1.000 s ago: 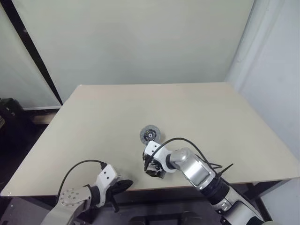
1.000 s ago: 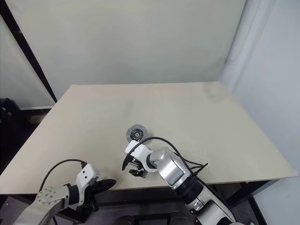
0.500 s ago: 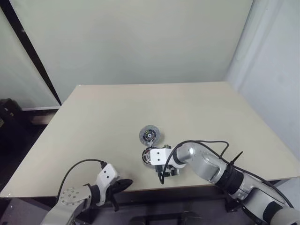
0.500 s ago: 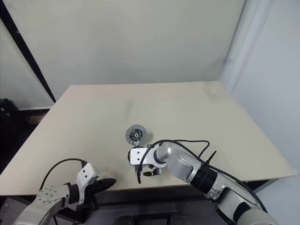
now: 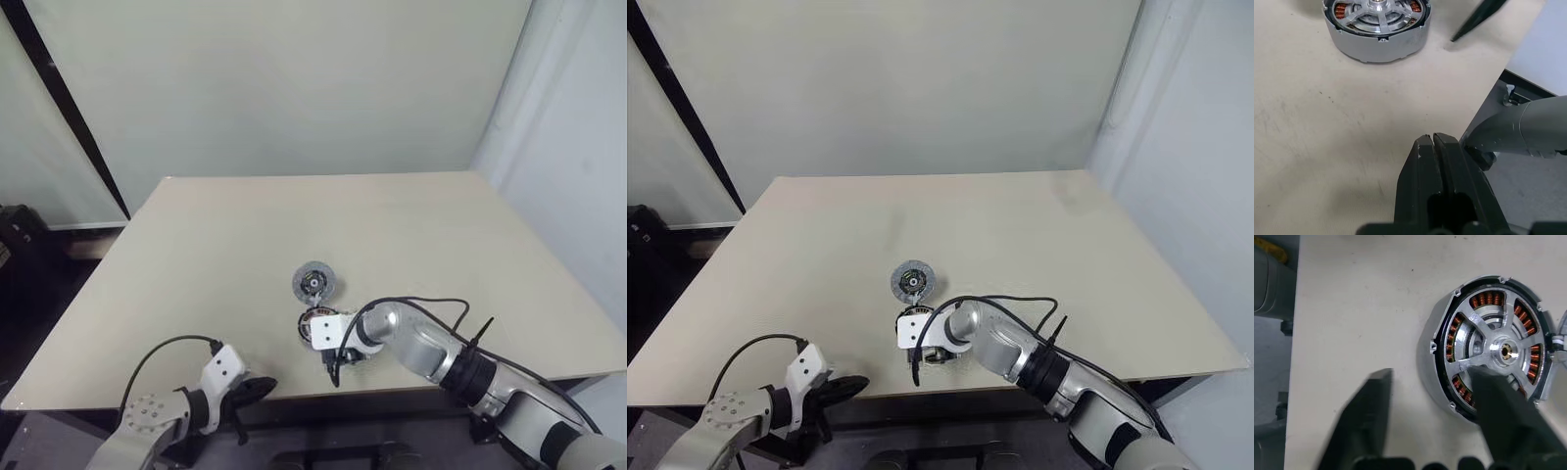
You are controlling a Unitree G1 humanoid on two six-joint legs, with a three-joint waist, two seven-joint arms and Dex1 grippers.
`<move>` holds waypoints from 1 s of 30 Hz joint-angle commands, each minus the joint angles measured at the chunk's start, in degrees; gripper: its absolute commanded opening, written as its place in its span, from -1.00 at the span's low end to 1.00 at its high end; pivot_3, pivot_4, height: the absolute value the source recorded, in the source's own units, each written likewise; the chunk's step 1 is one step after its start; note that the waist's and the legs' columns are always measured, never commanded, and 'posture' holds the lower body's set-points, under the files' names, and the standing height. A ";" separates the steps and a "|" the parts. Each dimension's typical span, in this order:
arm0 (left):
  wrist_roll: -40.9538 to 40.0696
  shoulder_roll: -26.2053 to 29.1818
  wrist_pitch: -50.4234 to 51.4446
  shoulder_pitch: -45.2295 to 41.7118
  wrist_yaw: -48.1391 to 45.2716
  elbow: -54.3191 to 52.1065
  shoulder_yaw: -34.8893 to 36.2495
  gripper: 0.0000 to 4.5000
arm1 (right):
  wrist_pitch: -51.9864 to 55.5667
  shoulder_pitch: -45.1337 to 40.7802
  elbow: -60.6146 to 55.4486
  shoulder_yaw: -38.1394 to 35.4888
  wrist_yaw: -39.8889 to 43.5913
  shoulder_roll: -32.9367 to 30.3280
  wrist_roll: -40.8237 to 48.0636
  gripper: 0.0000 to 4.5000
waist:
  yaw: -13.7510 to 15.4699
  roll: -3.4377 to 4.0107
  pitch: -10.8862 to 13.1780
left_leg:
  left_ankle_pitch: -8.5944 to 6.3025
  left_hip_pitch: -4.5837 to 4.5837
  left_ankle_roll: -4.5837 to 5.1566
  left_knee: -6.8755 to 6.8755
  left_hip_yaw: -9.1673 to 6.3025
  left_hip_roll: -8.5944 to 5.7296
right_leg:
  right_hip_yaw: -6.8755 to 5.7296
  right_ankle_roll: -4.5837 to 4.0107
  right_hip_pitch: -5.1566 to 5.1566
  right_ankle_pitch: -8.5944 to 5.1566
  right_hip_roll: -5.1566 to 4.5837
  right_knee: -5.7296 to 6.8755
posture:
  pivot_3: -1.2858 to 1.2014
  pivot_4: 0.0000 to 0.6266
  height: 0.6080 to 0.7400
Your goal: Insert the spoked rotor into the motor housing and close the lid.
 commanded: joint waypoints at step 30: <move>1.56 -0.94 -1.75 -1.99 -0.08 0.17 -0.54 -1.00 | 34.89 5.13 -3.26 -21.71 -12.30 21.93 15.37 -0.99 | -0.24 -0.05 -0.04 | -0.04 0.02 -0.10 -0.32 -0.03 0.04 | -0.05 -0.09 -0.09 0.07 0.05 0.04 | 0.03 -1.00 1.00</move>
